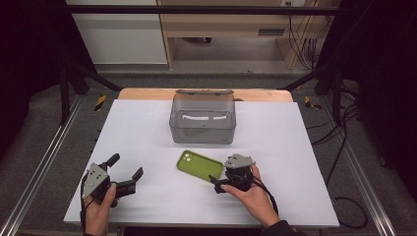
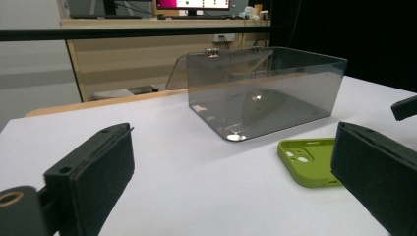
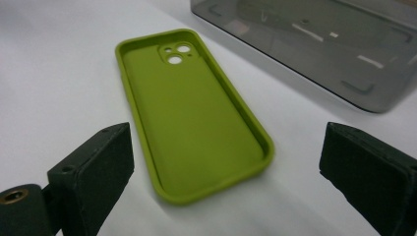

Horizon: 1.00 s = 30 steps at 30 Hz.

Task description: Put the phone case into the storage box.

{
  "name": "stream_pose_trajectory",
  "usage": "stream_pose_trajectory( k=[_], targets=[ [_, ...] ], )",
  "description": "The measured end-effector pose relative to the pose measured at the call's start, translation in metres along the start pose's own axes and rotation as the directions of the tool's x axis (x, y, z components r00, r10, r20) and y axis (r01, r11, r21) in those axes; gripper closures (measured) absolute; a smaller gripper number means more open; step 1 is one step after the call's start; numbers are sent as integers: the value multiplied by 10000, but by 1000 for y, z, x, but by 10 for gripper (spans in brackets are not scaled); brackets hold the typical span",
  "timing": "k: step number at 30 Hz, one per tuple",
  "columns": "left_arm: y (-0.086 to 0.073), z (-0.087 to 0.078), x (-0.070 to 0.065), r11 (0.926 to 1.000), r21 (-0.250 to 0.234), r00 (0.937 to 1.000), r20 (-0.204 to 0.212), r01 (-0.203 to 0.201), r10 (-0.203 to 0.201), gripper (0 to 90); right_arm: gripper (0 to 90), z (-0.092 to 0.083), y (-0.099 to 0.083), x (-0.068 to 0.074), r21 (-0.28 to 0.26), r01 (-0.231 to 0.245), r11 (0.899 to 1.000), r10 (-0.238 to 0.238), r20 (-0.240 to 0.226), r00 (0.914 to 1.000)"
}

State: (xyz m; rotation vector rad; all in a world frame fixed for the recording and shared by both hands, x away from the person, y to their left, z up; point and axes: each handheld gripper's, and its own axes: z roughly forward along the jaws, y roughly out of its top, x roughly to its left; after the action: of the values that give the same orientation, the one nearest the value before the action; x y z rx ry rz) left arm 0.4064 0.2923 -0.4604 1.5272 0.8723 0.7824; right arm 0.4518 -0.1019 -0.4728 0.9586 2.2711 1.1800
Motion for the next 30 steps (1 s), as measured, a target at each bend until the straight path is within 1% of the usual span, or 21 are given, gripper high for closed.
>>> stream_pose_trajectory(
  k=[2,6,10,12,13,14,15,16,18,19,21,22,24,25,29,30],
  targets=[
    [0,0,-1,10000,-3,10000,-45,-18,18,17,59,4,5,4,69,35,10000,-34,-142,9999],
    [1,0,-1,10000,2,10000,-23,-29,29,13,58,11,13,8,192,184,9996,-179,-273,9995],
    [1,0,0,9999,-43,9999,-74,107,-107,13,58,18,18,9,465,217,9987,-201,-354,9992],
    [1,-1,1,10000,-53,10000,-41,84,-84,13,65,22,20,10,630,194,9978,-173,-336,9993],
    [1,-2,1,10000,-52,10000,-45,63,-63,13,71,24,20,12,803,214,9965,-189,-309,9993],
    [1,-2,1,10000,-52,10000,-45,63,-63,13,72,25,20,13,910,336,9953,-310,-300,9991],
    [1,-2,1,9999,-90,9999,-93,129,-130,13,74,27,21,15,920,447,9948,-419,-319,9986],
    [1,-2,1,9999,-90,9999,-93,129,-130,13,74,27,21,15,920,447,9948,-419,-319,9986],
    [1,-2,2,9999,-44,9998,-141,113,-114,13,109,28,23,16,986,556,9936,-519,-400,9979],
    [0,-1,2,9999,-4,9998,-155,126,-126,13,140,28,24,16,997,555,9935,-508,-485,9975],
    [0,0,2,9999,7,9997,-183,129,-129,13,156,28,25,15,1053,539,9930,-484,-549,9973],
    [0,1,2,9999,15,9997,-221,103,-103,13,183,28,25,15,1092,559,9925,-495,-599,9970],
    [0,2,3,9999,-3,9997,-220,142,-142,13,187,28,25,14,1117,586,9920,-517,-638,9966],
    [0,2,2,9999,20,9997,-201,137,-136,13,224,27,25,12,1206,669,9904,-598,-617,9963],
    [0,1,2,10000,12,9998,-165,87,-86,13,235,27,25,10,1237,630,9903,-551,-664,9963],
    [0,2,1,10000,34,9999,-158,44,-43,12,256,27,25,8,1303,585,9897,-493,-724,9962]
  ],
)
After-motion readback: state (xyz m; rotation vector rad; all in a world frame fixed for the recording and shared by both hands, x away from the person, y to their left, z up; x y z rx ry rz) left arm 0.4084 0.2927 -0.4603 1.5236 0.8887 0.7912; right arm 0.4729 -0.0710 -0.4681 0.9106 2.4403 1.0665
